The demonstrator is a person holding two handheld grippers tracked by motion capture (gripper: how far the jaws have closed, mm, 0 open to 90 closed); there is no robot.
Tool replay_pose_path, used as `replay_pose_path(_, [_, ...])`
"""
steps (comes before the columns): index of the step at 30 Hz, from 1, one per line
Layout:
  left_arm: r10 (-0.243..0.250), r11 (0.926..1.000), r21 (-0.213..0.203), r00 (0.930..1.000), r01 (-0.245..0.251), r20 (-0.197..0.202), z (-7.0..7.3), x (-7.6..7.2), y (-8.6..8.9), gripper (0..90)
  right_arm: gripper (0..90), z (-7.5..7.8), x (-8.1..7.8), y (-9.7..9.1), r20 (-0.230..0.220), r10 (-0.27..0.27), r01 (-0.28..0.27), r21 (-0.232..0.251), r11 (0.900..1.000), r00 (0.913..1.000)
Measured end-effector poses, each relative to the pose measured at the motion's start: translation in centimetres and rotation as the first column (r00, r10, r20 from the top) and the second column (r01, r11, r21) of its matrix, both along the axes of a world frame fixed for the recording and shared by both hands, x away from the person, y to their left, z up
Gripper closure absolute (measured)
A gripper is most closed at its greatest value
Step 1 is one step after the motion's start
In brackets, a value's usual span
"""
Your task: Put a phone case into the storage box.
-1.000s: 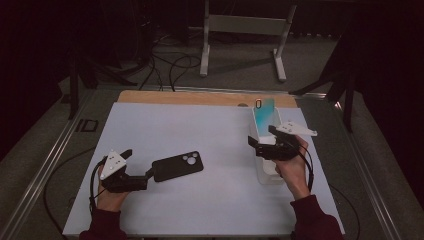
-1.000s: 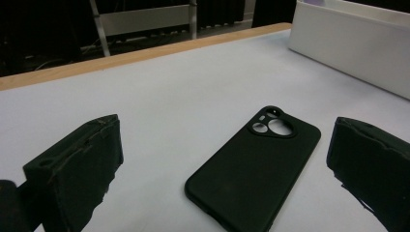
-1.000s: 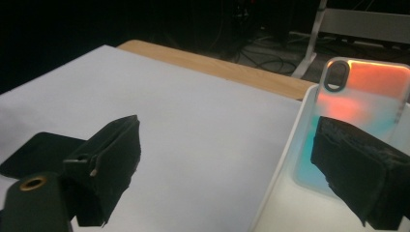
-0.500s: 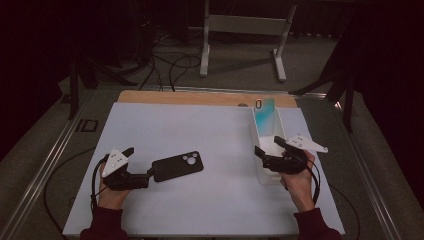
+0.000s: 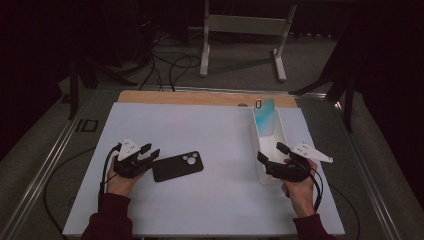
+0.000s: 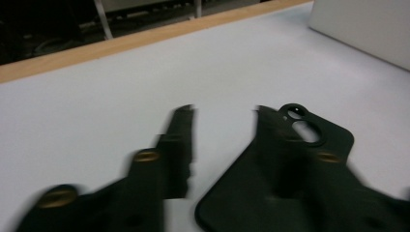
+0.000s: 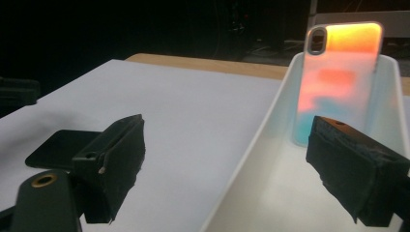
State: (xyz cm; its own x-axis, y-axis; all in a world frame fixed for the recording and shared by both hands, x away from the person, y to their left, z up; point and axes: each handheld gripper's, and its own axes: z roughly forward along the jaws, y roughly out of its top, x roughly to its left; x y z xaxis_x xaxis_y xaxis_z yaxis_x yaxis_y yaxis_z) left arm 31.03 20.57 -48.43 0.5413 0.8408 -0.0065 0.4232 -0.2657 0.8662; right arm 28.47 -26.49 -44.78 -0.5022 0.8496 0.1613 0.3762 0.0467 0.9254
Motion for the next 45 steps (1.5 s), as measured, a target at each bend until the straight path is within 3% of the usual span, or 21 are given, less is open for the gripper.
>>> replay_pose_path(2, [0.0,0.9999,0.015,0.9999,0.001,-0.014,-0.4,0.7,-0.2,83.5,13.5,-0.1,-0.2,-0.2,0.004,-0.007,0.007,0.003,1.0,1.0])
replay_pose_path(4, [-0.001,0.9997,0.025,0.9994,0.002,-0.035,-0.9,1.4,-0.5,89.7,13.5,-0.1,-0.3,-0.3,0.003,-0.01,0.01,0.006,0.9999,0.9999])
replay_pose_path(10, [0.003,0.9963,0.086,0.9933,0.007,-0.116,-2.9,2.8,-1.2,90.0,13.5,0.1,-0.7,-0.5,0.021,-0.021,0.021,-0.007,0.9997,0.9996])
replay_pose_path(14, [0.003,0.9908,0.134,0.9865,0.019,-0.164,-3.8,3.2,-1.6,90.0,13.3,0.2,-1.3,-0.2,0.063,-0.009,0.012,-0.04,0.9991,0.998])
replay_pose_path(17, [0.017,0.9831,0.182,0.9806,0.019,-0.195,-4.6,3.3,-1.9,90.0,13.3,0.3,-1.5,-0.2,0.072,0.006,-0.004,-0.025,0.9997,0.9974])
replay_pose_path(22, [0.018,0.9842,0.176,0.9777,0.019,-0.209,-4.8,3.0,-1.8,90.0,13.3,0.4,-1.7,-0.3,0.081,0.01,-0.008,-0.025,0.9997,0.9966])
replay_pose_path(29, [-0.011,0.9848,0.166,0.9741,0.05,-0.226,-4.7,0.3,-2.1,90.0,13.3,0.2,-1.8,-0.6,0.078,0.007,-0.006,-0.017,0.9998,0.9969])
replay_pose_path(34, [-0.029,0.9808,0.182,0.9746,0.071,-0.222,-4.6,-0.6,-2.4,90.0,13.3,0.2,-1.9,-0.7,0.082,0.008,-0.007,-0.021,0.9998,0.9966])
replay_pose_path(39, [-0.036,0.9853,0.155,0.9759,0.071,-0.215,-4.7,-0.6,-2.1,89.7,13.5,0.1,-1.8,-1.0,0.081,0.008,-0.006,-0.017,0.9998,0.9967])
replay_pose_path(43, [-0.034,0.9961,0.076,0.9894,0.046,-0.141,-3.4,-1.0,-1.2,80.1,13.4,0.0,-1.8,-1.3,0.082,0.013,-0.012,-0.003,0.9999,0.9966])
replay_pose_path(44, [-0.034,0.9961,0.076,0.9894,0.046,-0.141,-3.4,-1.0,-1.2,74.9,13.4,0.0,-1.8,-1.3,0.082,0.013,-0.012,-0.003,0.9999,0.9966])
replay_pose_path(45, [-0.031,0.9994,0.01,0.9963,0.032,-0.08,-2.3,-1.7,-0.5,74.9,13.5,0.0,-1.8,-1.3,0.084,0.015,-0.015,-0.002,0.9999,0.9963])
